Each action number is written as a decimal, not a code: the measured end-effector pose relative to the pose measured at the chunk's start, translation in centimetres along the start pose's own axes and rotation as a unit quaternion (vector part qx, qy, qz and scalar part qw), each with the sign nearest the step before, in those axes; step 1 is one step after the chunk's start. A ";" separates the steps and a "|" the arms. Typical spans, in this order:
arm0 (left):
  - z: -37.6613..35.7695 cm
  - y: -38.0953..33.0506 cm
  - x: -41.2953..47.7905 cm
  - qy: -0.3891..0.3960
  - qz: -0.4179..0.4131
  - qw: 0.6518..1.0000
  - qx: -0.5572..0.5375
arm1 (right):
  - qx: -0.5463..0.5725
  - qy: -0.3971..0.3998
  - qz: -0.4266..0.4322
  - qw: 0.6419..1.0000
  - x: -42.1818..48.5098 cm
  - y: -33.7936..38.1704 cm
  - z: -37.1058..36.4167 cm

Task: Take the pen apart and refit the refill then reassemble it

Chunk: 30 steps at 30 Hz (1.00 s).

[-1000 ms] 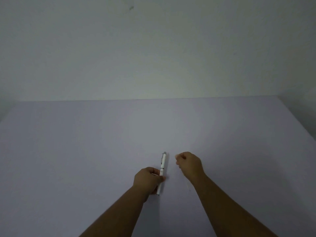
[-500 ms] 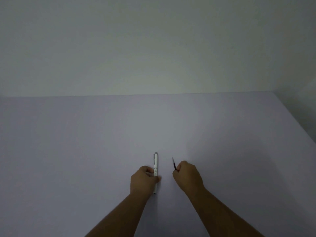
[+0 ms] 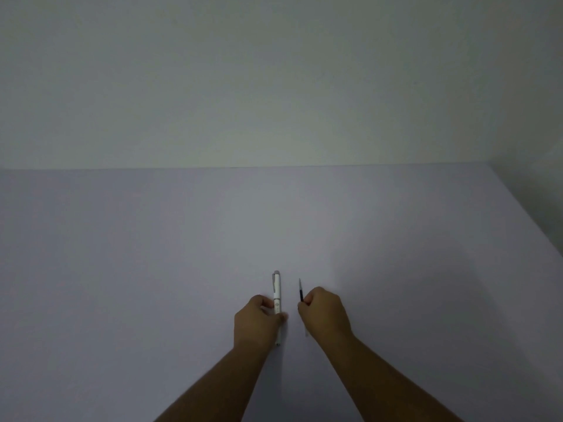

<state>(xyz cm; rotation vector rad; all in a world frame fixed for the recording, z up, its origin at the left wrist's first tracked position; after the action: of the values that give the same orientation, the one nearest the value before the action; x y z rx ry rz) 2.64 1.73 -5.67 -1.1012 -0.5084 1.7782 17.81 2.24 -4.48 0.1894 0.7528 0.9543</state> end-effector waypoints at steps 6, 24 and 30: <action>-0.2 -0.1 0.1 0.008 -0.001 1.000 0.018 | 0.012 -0.008 -0.001 1.000 -0.1 -0.2 0.2; -0.2 0.6 0.3 0.014 -0.010 1.000 0.013 | 0.030 -0.009 0.000 1.000 -0.3 -0.1 0.2; -0.2 0.6 0.1 0.018 -0.010 1.000 0.009 | 0.024 -0.012 0.001 1.000 -0.4 -0.3 0.1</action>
<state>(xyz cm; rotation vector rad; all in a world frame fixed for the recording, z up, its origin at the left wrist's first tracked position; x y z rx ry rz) 2.49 1.50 -6.29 -1.1101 -0.4784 1.7394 17.94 1.78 -4.38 0.2429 0.7537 0.9351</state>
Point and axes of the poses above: each hand's wrist, its own x-axis towards the middle knuckle, its own z-axis out of the back of the hand, y = z × x, the point moved 5 cm from there along x, towards the middle knuckle, and after that the axes turned 4 degrees about -z, right-handed, at the moved point
